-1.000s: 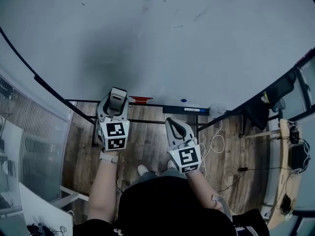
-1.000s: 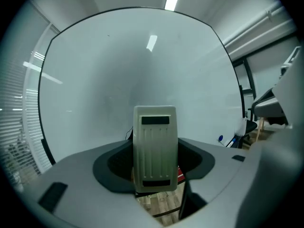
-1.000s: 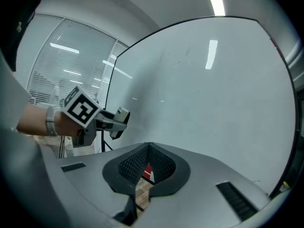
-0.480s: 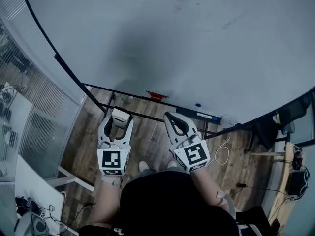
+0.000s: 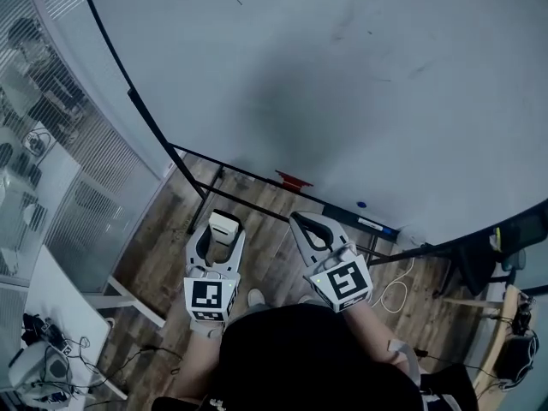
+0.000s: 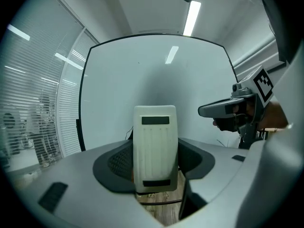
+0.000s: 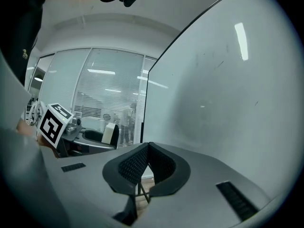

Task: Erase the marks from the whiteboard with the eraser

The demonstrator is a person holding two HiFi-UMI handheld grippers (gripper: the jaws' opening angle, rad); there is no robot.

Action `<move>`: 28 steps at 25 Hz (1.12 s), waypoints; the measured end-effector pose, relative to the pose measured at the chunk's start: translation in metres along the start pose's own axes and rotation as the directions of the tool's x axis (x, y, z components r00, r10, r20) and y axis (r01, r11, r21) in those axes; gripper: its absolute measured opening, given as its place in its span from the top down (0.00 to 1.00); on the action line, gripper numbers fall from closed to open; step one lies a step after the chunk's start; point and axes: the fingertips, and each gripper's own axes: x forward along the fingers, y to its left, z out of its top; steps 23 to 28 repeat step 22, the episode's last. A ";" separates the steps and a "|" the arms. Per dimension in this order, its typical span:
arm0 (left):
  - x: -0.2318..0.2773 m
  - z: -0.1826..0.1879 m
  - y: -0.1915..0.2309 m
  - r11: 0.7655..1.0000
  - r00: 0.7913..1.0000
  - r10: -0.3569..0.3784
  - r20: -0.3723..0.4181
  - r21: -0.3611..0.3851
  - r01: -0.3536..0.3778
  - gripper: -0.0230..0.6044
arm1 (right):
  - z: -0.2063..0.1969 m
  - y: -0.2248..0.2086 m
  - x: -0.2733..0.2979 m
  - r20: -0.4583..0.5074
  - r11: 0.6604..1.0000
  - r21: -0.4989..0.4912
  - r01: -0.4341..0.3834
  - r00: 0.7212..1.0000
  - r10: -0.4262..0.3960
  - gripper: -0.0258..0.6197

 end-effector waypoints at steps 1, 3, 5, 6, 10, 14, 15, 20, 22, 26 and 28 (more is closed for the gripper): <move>0.000 -0.003 -0.001 1.000 1.000 0.006 -0.007 -0.005 -0.006 0.55 | -0.001 0.001 0.000 -0.001 1.000 -0.003 -0.010 1.000 0.010 0.92; -0.001 -0.008 -0.003 1.000 1.000 0.016 -0.019 -0.012 -0.016 0.54 | -0.004 0.002 0.000 -0.005 1.000 -0.007 -0.025 1.000 0.025 0.92; -0.002 -0.011 -0.005 1.000 0.999 0.025 -0.031 -0.017 -0.025 0.54 | -0.008 0.000 -0.001 -0.012 1.000 0.004 -0.030 0.999 0.030 0.92; -0.002 -0.012 -0.005 0.999 0.999 0.028 -0.038 -0.019 -0.029 0.55 | -0.009 -0.001 -0.001 -0.015 0.999 0.008 -0.031 0.999 0.031 0.92; -0.003 -0.015 -0.008 0.999 0.998 0.037 -0.054 -0.021 -0.038 0.55 | -0.012 -0.006 -0.001 -0.019 0.999 0.011 -0.039 0.999 0.039 0.92; -0.004 -0.012 -0.009 0.999 0.997 0.047 -0.061 0.002 -0.047 0.55 | -0.011 -0.008 0.000 -0.011 0.998 0.027 -0.054 0.998 0.054 0.92; -0.004 -0.011 -0.009 0.999 0.997 0.045 -0.063 0.009 -0.045 0.55 | -0.010 -0.007 0.001 -0.008 0.998 0.026 -0.059 0.998 0.059 0.92; -0.007 -0.007 -0.012 0.999 0.997 0.045 -0.066 0.029 -0.044 0.54 | -0.008 -0.006 -0.001 -0.005 0.998 0.020 -0.068 0.998 0.068 0.92; -0.009 -0.006 -0.015 0.998 0.997 0.048 -0.064 0.031 -0.046 0.55 | -0.009 -0.006 -0.003 -0.009 0.998 0.032 -0.062 0.998 0.062 0.92; -0.009 -0.006 -0.015 0.998 0.997 0.048 -0.064 0.031 -0.046 0.55 | -0.009 -0.006 -0.003 -0.009 0.998 0.032 -0.062 0.998 0.062 0.92; -0.009 -0.006 -0.015 0.998 0.997 0.048 -0.064 0.031 -0.046 0.55 | -0.009 -0.006 -0.003 -0.009 0.998 0.032 -0.062 0.998 0.062 0.92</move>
